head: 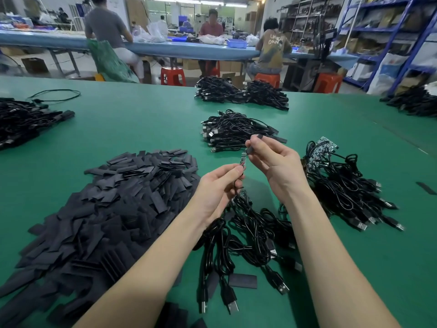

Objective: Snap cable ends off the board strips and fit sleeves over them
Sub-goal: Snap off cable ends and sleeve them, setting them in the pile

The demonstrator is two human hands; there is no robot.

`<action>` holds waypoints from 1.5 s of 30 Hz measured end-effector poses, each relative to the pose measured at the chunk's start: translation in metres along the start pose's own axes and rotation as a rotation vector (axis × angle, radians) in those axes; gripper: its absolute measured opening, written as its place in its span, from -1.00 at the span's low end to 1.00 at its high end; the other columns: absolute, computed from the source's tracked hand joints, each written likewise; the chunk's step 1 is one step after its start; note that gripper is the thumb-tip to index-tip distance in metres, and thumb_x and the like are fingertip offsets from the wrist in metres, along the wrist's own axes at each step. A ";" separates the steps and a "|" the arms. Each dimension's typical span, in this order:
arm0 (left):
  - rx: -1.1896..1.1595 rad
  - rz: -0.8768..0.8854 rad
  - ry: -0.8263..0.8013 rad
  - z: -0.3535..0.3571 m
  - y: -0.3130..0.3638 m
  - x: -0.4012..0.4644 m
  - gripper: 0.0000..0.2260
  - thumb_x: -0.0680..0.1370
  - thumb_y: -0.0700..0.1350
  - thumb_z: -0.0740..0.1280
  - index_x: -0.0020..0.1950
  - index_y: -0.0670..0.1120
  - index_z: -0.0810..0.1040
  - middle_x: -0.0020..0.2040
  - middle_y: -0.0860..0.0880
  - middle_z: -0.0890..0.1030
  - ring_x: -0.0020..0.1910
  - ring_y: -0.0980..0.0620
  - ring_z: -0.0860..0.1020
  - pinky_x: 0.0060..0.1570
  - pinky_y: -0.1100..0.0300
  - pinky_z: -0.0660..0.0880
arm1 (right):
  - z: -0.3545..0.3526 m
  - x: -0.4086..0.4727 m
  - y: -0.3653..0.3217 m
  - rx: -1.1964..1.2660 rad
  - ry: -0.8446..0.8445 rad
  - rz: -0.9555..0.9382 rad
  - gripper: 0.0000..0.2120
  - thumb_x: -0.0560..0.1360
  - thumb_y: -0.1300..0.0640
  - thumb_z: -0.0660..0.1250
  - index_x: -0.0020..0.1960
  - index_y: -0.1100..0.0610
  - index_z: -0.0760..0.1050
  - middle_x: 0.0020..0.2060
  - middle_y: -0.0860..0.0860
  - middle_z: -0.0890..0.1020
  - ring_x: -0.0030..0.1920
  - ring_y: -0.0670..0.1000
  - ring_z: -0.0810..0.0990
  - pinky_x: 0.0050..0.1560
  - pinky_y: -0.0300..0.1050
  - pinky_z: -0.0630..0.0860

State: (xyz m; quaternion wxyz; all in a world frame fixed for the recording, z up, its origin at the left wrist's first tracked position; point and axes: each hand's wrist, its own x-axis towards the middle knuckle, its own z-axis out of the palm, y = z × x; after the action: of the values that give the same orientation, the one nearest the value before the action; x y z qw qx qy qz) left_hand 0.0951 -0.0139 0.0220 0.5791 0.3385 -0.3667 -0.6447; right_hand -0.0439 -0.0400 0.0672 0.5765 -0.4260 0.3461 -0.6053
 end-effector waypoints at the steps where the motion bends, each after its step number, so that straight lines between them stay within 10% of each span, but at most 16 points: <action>1: -0.007 -0.002 -0.005 0.000 0.000 0.000 -0.92 0.58 -0.27 0.35 -0.02 -0.17 0.64 -0.29 0.01 0.60 -0.39 0.16 0.49 -0.35 0.36 0.41 | 0.000 0.000 0.000 0.011 -0.002 -0.016 -0.96 0.46 0.24 0.51 -0.10 0.15 0.71 -0.14 0.08 0.72 -0.18 -0.06 0.67 -0.08 -0.26 0.60; 8: -0.022 -0.012 -0.017 0.001 0.000 -0.001 -0.94 0.57 -0.26 0.36 0.01 -0.18 0.62 -0.30 0.02 0.59 -0.39 0.16 0.48 -0.32 0.35 0.40 | -0.004 0.000 -0.002 -0.021 0.020 -0.062 -0.78 0.46 0.31 0.50 0.08 0.33 0.64 -0.18 0.09 0.73 -0.17 -0.03 0.69 -0.04 -0.22 0.60; 25: 0.027 -0.031 -0.166 -0.001 -0.002 -0.004 -0.84 0.42 -0.16 0.42 -0.03 -0.17 0.62 -0.28 0.01 0.59 -0.37 0.18 0.46 -0.29 0.38 0.40 | -0.027 -0.004 -0.010 -0.133 -0.282 0.151 -0.87 0.36 0.17 0.50 -0.09 0.09 0.75 -0.11 0.08 0.74 -0.12 -0.05 0.71 -0.04 -0.25 0.61; 45: 0.256 0.204 0.092 -0.001 -0.006 -0.006 -0.93 0.44 -0.31 0.52 -0.15 -0.17 0.71 -0.35 -0.04 0.67 -0.37 0.15 0.58 -0.31 0.39 0.47 | -0.017 0.001 0.001 -0.169 -0.023 0.172 -0.75 0.41 0.23 0.55 0.01 0.35 0.65 -0.21 0.13 0.71 -0.19 0.00 0.67 -0.16 -0.27 0.62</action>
State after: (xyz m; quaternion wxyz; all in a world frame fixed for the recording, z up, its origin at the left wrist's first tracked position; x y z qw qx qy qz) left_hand 0.0935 -0.0078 0.0160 0.6098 0.3998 -0.4515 -0.5142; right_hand -0.0594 -0.0418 0.0596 0.5924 -0.4486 0.4246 -0.5173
